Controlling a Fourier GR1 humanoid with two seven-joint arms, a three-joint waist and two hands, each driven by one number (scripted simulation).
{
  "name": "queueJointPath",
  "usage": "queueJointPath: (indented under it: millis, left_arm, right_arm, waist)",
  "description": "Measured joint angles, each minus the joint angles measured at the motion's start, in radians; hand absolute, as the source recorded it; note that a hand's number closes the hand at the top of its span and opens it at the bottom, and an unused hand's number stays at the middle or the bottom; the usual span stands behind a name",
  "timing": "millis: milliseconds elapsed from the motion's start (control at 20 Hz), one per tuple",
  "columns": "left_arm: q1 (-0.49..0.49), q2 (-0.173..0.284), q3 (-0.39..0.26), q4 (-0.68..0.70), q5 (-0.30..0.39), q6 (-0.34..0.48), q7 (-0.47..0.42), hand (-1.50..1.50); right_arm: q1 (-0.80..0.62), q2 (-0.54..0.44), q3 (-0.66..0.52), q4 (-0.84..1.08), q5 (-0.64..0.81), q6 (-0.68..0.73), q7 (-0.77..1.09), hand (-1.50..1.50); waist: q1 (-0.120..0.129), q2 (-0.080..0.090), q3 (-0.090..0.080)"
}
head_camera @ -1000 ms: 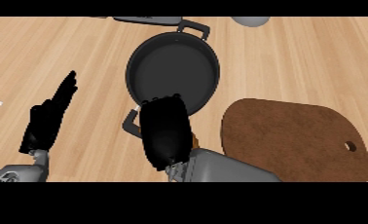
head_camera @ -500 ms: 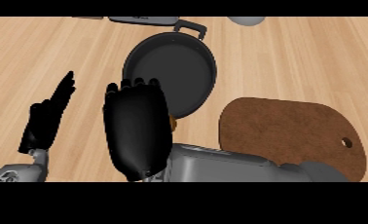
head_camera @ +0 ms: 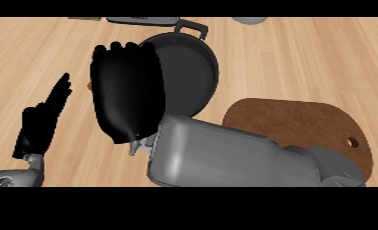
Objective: Pick the croissant from the cutting board and place it in the pot
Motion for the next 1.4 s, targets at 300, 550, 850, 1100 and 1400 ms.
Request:
queueJointPath:
  millis: [300, 550, 850, 1100, 1400]
  left_arm:
    - [0.014, 0.003, 0.018, -0.009, 0.004, -0.002, -0.001, 0.00]
    - [0.018, -0.005, 0.017, -0.021, -0.004, 0.000, -0.002, 0.00]
    - [0.008, -0.015, 0.005, -0.036, -0.018, 0.003, 0.012, 0.00]
    - [-0.018, -0.030, -0.007, -0.026, -0.029, 0.004, 0.012, 0.00]
    - [-0.022, -0.029, -0.012, -0.033, -0.028, -0.012, 0.006, 0.00]
  right_arm:
    - [-0.073, 0.003, -0.047, 0.193, -0.069, -0.116, -0.077, 1.50]
    - [-0.128, 0.006, -0.071, 0.375, -0.155, -0.211, -0.156, 1.50]
    - [-0.165, 0.009, -0.096, 0.611, -0.240, -0.283, -0.311, 1.50]
    - [-0.165, 0.009, -0.095, 0.732, -0.306, -0.321, -0.398, -1.50]
    - [-0.134, 0.010, -0.163, 0.805, -0.431, -0.374, -0.516, -1.50]
  waist:
    - [-0.014, 0.003, 0.001]
    - [-0.012, 0.006, 0.001]
    - [0.002, 0.016, 0.000]
    - [0.021, 0.025, 0.000]
    - [0.044, 0.033, 0.001]
